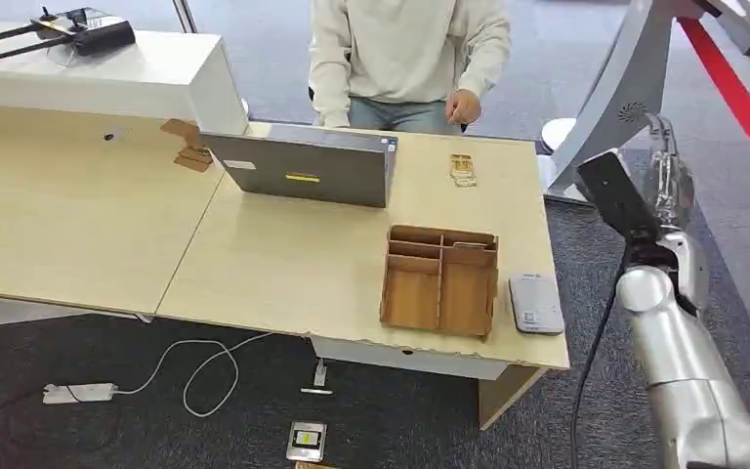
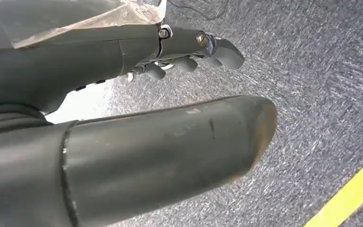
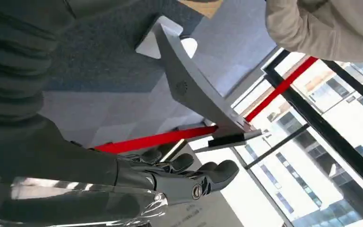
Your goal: Pass the card to the sensor for recognition and then transmit it.
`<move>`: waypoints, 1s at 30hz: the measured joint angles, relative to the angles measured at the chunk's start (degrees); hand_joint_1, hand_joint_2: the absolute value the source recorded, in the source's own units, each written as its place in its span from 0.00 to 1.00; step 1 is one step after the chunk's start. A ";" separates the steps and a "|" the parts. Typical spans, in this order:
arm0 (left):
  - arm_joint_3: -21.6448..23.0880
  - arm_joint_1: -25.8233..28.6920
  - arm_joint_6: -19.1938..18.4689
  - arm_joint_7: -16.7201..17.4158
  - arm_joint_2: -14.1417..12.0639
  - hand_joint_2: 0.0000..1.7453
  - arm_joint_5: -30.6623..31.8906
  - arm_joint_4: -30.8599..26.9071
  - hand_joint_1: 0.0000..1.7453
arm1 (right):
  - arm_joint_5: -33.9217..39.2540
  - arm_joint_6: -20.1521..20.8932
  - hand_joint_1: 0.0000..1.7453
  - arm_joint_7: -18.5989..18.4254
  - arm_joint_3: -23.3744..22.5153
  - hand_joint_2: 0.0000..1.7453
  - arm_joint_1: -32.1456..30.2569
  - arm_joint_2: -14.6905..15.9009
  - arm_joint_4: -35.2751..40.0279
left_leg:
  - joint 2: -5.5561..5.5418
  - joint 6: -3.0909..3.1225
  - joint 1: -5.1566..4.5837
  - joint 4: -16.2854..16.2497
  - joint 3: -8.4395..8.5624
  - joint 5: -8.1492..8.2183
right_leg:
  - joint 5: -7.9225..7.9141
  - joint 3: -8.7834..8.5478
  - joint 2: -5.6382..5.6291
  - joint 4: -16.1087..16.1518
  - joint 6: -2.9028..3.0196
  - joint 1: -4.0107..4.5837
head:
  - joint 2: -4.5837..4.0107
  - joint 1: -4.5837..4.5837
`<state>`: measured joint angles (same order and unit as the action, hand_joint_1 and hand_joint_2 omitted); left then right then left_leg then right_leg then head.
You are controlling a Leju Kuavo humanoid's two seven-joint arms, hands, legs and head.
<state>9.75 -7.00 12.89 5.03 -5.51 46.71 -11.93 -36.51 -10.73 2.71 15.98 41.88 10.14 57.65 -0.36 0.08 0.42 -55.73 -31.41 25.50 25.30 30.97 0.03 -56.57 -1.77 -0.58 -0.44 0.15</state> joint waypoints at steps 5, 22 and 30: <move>0.00 -0.06 0.22 -0.11 0.24 0.00 0.88 0.00 0.00 | 2.67 1.86 0.00 -0.07 -0.50 1.00 -4.97 -0.48 3.57 | -0.01 -0.02 0.02 0.01 -0.01 -0.01 | 0.00 -0.01 0.00 -0.01 0.01 0.04 | 0.00 0.00; 0.11 -2.32 -1.85 0.35 0.72 0.00 3.67 -0.02 0.00 | -8.03 5.16 0.00 2.53 1.44 1.00 -7.26 -2.99 7.83 | 0.01 -0.02 0.02 0.01 -0.01 -0.02 | 0.00 -0.02 0.00 -0.02 0.00 0.04 | 0.00 0.00; 0.22 -3.11 -2.16 0.48 0.96 0.00 4.04 -0.02 0.00 | -12.06 5.84 0.00 5.66 5.18 1.00 -5.10 -5.07 5.16 | -0.01 -0.04 0.03 0.02 -0.02 -0.04 | 0.00 -0.03 0.00 -0.03 0.00 0.05 | 0.00 0.00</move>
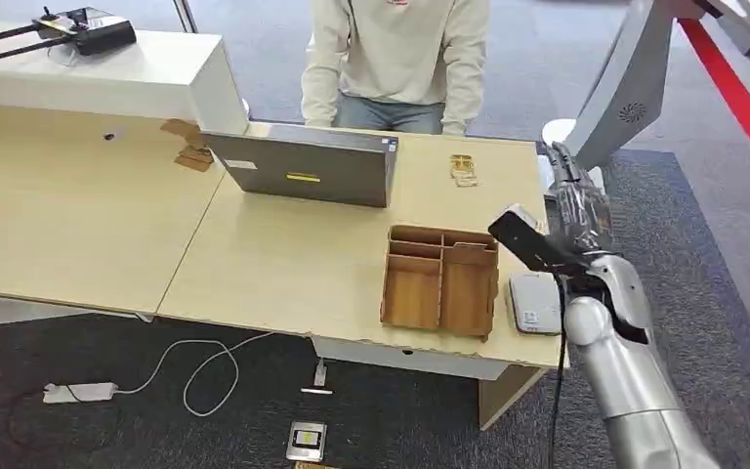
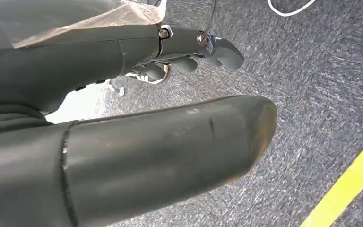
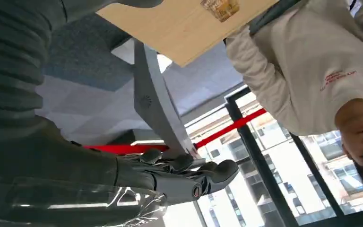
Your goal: Pass the card to the sensor for recognition and then transmit it.
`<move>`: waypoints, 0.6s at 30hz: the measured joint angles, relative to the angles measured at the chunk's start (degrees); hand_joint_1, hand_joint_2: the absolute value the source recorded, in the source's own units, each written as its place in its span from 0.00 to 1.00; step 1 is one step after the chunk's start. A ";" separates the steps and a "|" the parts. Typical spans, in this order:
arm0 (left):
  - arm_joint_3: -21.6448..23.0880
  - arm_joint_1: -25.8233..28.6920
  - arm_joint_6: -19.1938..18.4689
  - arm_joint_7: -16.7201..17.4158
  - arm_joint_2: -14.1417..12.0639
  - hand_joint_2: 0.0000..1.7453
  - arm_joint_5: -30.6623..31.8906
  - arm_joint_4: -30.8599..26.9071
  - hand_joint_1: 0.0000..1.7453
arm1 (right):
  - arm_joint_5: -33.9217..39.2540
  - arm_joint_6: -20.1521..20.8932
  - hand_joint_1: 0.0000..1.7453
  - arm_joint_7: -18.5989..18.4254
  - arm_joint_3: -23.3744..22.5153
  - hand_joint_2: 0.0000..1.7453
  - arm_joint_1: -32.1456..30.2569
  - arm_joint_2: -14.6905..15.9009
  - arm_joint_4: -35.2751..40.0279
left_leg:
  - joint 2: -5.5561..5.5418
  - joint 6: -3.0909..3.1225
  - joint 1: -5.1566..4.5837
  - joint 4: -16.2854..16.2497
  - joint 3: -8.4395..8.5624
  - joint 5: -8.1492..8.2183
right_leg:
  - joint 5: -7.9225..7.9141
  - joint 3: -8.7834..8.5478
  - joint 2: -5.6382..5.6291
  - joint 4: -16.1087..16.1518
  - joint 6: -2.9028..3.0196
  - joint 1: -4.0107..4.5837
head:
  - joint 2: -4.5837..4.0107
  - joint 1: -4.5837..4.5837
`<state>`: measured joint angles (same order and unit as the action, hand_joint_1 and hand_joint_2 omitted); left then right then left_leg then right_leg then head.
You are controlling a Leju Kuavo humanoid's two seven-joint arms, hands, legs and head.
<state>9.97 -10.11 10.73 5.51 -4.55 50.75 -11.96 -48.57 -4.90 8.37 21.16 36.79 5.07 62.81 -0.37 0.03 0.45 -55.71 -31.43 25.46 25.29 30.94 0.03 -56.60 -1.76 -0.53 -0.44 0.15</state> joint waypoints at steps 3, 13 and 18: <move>0.00 0.00 0.00 0.02 0.07 0.00 0.00 0.00 0.00 | 0.00 -0.09 0.00 0.55 1.05 1.00 0.60 -0.76 -1.55 | 0.00 0.00 0.00 0.00 -0.01 0.00 | 0.00 0.01 0.00 0.00 0.00 -0.01 | 0.00 0.00; 0.00 0.01 0.02 0.13 0.09 0.00 -0.18 0.00 0.00 | 0.22 -0.20 0.00 1.16 2.86 1.00 1.95 -2.29 -4.96 | 0.01 0.00 0.00 0.00 -0.01 0.00 | 0.00 0.01 0.00 0.00 0.00 0.00 | 0.00 0.00; 0.00 0.21 0.24 0.26 0.09 0.00 -0.96 0.00 0.00 | 0.37 -0.42 0.00 1.96 4.22 1.00 2.95 -3.76 -7.34 | 0.00 -0.01 0.01 0.01 -0.01 0.00 | 0.00 0.02 0.00 0.00 0.00 0.01 | 0.00 0.00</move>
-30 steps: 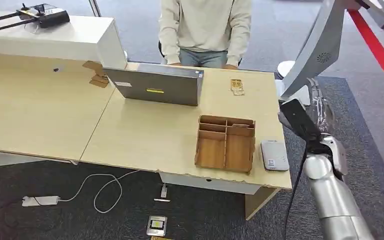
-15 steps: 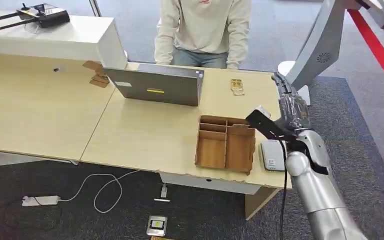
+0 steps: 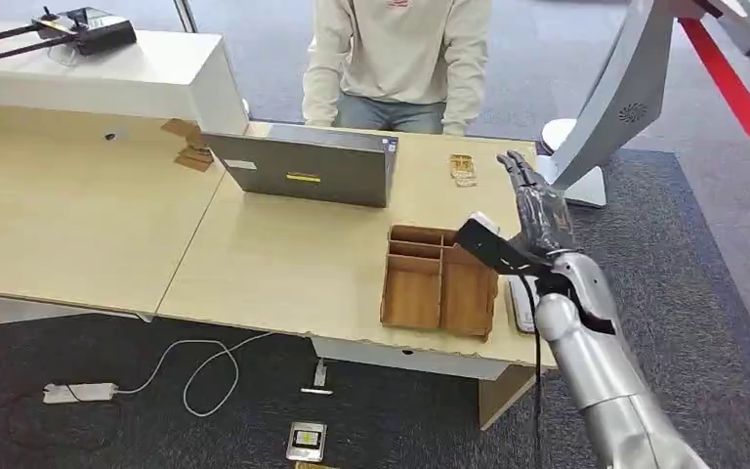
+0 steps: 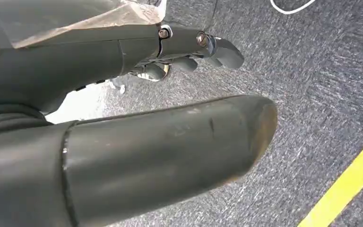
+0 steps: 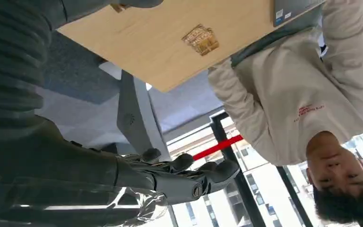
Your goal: Pass the card to the sensor for recognition and then transmit it.
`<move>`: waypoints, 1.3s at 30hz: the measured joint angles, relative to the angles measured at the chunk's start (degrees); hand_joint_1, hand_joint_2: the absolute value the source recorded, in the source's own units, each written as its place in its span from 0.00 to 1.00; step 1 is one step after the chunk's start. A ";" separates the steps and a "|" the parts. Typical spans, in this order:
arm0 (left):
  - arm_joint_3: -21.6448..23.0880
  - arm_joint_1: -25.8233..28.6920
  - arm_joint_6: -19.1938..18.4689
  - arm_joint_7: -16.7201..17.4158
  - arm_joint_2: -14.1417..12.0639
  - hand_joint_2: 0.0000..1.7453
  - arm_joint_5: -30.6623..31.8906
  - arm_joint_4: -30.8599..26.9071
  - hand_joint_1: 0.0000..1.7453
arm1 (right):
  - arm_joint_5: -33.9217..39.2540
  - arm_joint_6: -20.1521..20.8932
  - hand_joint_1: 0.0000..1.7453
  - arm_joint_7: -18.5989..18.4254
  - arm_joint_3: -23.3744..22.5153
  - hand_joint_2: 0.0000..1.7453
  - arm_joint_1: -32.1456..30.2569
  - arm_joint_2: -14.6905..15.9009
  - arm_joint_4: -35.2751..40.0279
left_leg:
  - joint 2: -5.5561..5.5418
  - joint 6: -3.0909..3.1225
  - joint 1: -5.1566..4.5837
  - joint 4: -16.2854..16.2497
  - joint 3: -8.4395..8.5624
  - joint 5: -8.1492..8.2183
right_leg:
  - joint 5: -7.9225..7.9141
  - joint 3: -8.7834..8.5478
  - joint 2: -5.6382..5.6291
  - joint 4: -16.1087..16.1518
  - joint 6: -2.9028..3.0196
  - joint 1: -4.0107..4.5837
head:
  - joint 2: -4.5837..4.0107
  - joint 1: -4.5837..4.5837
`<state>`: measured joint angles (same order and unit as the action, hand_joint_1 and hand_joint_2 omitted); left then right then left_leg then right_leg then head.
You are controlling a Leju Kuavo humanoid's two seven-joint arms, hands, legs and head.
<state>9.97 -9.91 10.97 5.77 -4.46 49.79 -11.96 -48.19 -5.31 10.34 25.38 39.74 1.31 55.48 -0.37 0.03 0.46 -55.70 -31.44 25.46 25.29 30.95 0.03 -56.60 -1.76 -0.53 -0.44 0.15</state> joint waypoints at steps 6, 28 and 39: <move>0.00 0.16 0.26 0.07 0.00 0.00 -0.17 0.00 0.00 | 0.37 0.48 0.00 0.22 1.47 1.00 1.13 -1.38 -1.88 | 0.00 0.00 0.00 0.00 0.00 0.00 | 0.00 0.00 0.00 0.00 0.00 0.00 | 0.00 0.00; -0.48 2.40 2.49 -0.35 -0.02 0.00 -2.73 0.00 0.00 | 4.83 6.60 0.00 -3.98 2.69 1.00 0.06 2.20 0.26 | 0.02 0.00 0.00 -0.02 0.01 0.00 | 0.00 0.03 0.00 0.02 0.00 -0.01 | 0.00 0.00; -0.50 2.77 2.60 -0.37 -0.02 0.00 -2.10 0.00 0.00 | 5.22 9.77 0.00 -5.97 2.69 1.00 -3.35 4.35 6.67 | 0.03 0.00 0.00 -0.01 0.01 0.00 | 0.00 0.03 0.00 0.02 0.00 0.00 | 0.00 0.00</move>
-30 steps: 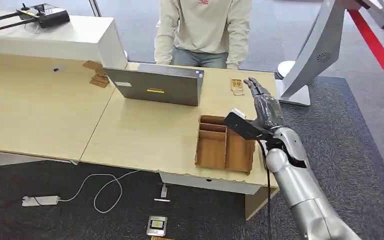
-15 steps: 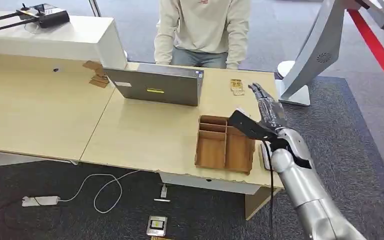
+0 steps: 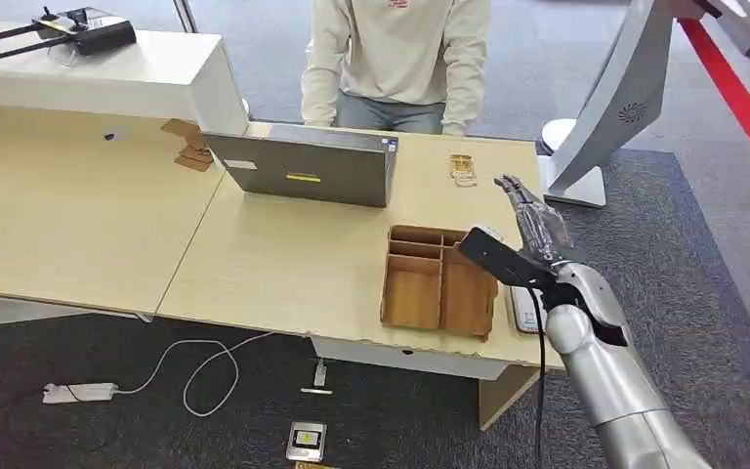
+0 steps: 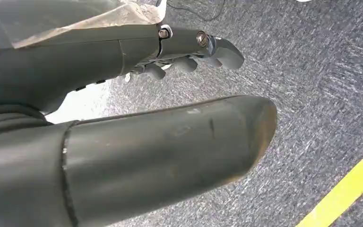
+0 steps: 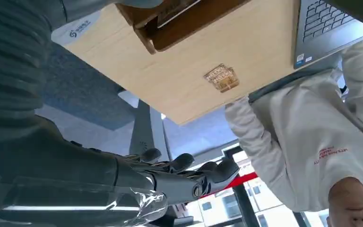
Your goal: Pass the card to the sensor for recognition and then transmit it.
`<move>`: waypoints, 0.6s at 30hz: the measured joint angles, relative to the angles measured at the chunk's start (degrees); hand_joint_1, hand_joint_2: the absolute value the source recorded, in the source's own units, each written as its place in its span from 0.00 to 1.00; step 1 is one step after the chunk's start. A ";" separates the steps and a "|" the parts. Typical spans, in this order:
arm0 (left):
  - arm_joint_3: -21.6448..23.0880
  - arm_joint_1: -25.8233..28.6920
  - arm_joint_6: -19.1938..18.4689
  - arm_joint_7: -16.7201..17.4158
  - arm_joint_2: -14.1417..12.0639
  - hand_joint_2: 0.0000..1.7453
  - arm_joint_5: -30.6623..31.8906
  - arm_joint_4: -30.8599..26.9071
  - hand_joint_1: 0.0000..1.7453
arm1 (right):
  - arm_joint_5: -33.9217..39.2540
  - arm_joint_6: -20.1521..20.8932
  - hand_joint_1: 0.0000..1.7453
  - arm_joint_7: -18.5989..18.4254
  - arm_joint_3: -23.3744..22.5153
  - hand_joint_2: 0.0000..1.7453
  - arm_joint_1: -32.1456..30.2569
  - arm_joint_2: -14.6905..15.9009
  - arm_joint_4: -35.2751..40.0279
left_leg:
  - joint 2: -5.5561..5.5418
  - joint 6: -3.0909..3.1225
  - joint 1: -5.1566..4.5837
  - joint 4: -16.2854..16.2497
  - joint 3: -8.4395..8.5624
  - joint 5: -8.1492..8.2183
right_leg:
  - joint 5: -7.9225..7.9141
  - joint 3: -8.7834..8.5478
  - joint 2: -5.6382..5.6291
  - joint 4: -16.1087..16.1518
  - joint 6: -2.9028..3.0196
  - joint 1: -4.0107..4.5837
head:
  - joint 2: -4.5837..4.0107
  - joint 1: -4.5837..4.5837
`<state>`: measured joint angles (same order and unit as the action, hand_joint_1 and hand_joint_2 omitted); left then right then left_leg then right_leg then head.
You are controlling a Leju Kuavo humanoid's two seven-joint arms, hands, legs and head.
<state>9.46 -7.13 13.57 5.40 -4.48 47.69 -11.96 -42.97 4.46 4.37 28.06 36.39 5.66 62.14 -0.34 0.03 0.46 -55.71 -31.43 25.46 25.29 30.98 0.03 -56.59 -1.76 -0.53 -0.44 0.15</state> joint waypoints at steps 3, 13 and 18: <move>0.00 -0.02 0.00 0.00 0.00 0.00 0.15 0.00 0.00 | -0.02 0.00 0.00 -0.04 0.00 1.00 -0.17 0.07 0.57 | 0.01 0.00 0.00 0.00 0.00 0.00 | 0.00 0.00 0.00 0.00 0.00 0.00 | 0.00 0.00; 0.00 -0.41 -0.15 0.09 0.00 0.00 0.96 0.00 0.00 | -1.75 0.00 0.00 -0.11 0.07 1.00 -0.31 -0.44 1.49 | 0.00 0.00 0.00 0.01 -0.01 0.00 | 0.00 -0.01 0.00 0.00 0.00 0.00 | 0.00 0.00; 0.00 -0.67 -0.31 0.15 0.00 0.00 1.07 0.00 0.00 | -3.21 -1.49 0.00 1.53 0.28 1.00 0.13 -1.66 -0.31 | -0.01 0.00 0.00 0.01 -0.02 0.00 | 0.00 -0.01 0.00 -0.01 0.00 0.00 | 0.00 0.00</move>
<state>9.46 -7.80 13.27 5.55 -4.48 48.76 -11.96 -46.18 2.97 5.90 28.35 36.52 4.00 61.83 -0.35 0.03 0.46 -55.69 -31.45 25.46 25.29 30.97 0.03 -56.59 -1.76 -0.53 -0.44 0.15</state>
